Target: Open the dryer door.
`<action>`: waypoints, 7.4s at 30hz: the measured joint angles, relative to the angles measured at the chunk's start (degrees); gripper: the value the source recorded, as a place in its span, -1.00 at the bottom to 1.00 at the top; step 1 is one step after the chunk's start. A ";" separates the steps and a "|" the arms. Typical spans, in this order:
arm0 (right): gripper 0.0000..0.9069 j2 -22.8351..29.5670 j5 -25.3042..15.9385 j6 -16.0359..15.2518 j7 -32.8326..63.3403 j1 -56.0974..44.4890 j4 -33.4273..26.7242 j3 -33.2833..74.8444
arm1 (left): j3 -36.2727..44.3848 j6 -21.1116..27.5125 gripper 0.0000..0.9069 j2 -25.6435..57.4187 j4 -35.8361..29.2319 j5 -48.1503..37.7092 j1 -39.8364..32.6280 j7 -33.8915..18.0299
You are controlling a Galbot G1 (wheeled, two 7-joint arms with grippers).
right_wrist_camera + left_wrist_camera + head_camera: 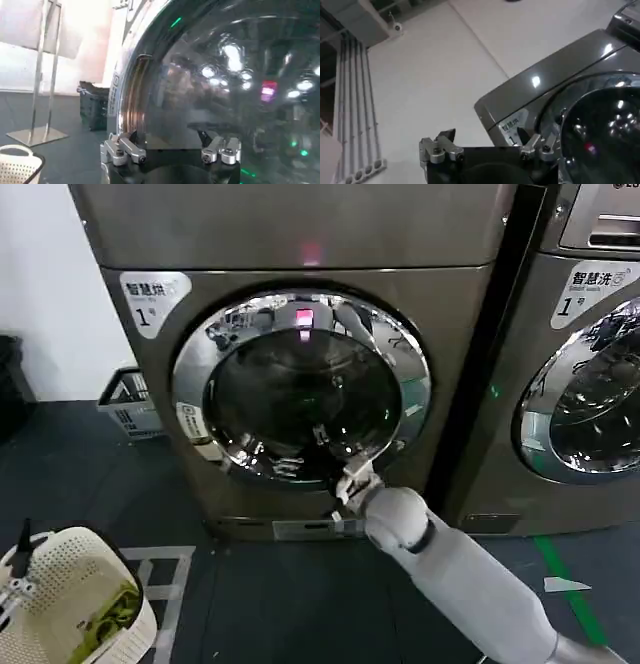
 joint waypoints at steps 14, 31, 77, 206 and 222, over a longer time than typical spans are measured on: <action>1.00 2.75 -0.01 -1.01 4.98 1.74 0.05 -2.88 | 0.31 0.21 1.00 -0.08 -0.01 0.36 -0.48 0.09; 1.00 6.62 -0.39 -2.80 8.81 4.34 -1.33 -6.76 | 0.07 0.15 1.00 -0.26 -0.15 0.46 -0.39 0.10; 1.00 14.91 -1.65 -2.72 2.54 8.72 -10.55 -8.80 | -0.18 -0.05 1.00 -0.60 -0.05 0.64 -0.46 0.13; 1.00 -25.46 6.60 2.28 -22.73 -53.60 41.02 50.89 | 48.38 14.12 1.00 38.81 25.44 -2.45 -42.09 12.02; 1.00 -1.94 -5.33 12.70 -13.44 -84.16 47.02 78.84 | 63.38 9.98 1.00 34.48 31.91 -2.31 -53.77 12.43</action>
